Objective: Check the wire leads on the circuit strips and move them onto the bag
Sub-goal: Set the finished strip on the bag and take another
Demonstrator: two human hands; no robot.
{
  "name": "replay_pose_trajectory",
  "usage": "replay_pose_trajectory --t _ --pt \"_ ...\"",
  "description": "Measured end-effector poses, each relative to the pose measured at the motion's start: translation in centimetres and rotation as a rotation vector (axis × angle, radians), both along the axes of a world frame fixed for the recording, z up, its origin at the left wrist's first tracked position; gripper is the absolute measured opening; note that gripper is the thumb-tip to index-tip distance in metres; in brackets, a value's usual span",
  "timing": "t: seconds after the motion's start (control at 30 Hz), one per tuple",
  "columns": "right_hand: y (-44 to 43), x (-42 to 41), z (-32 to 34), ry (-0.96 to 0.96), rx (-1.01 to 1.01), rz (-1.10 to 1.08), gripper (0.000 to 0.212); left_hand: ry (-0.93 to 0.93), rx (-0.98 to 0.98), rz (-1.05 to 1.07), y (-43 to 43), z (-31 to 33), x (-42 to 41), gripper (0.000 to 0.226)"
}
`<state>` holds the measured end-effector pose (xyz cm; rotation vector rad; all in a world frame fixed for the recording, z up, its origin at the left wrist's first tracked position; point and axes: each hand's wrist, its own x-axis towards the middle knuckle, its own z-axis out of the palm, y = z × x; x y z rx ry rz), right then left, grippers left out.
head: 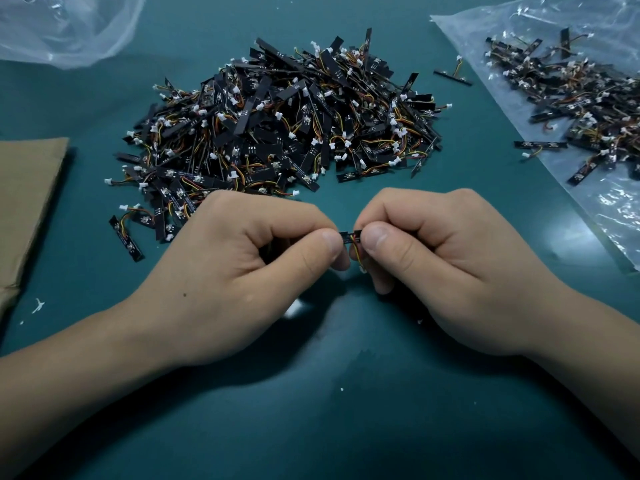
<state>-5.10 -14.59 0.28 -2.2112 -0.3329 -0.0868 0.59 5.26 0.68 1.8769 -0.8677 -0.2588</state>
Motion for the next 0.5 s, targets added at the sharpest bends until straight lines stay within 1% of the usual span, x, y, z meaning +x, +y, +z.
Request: replay_pose_trajectory --t 0.13,0.27,0.37,0.5 --pt "-0.05 0.07 -0.01 0.000 -0.003 0.005 0.023 -0.006 0.010 0.006 -0.01 -0.05 0.09 0.022" --pt "0.02 0.10 0.00 -0.005 -0.012 0.003 0.022 -0.009 0.007 0.009 0.05 -0.08 0.12 0.028" --pt "0.07 0.07 0.05 0.005 0.006 0.004 0.023 0.012 -0.003 0.034 0.19 -0.20 0.08 0.024" --pt "0.03 0.03 0.06 0.009 0.006 0.008 0.023 0.002 0.009 0.025 0.19 -0.24 0.03 0.025"
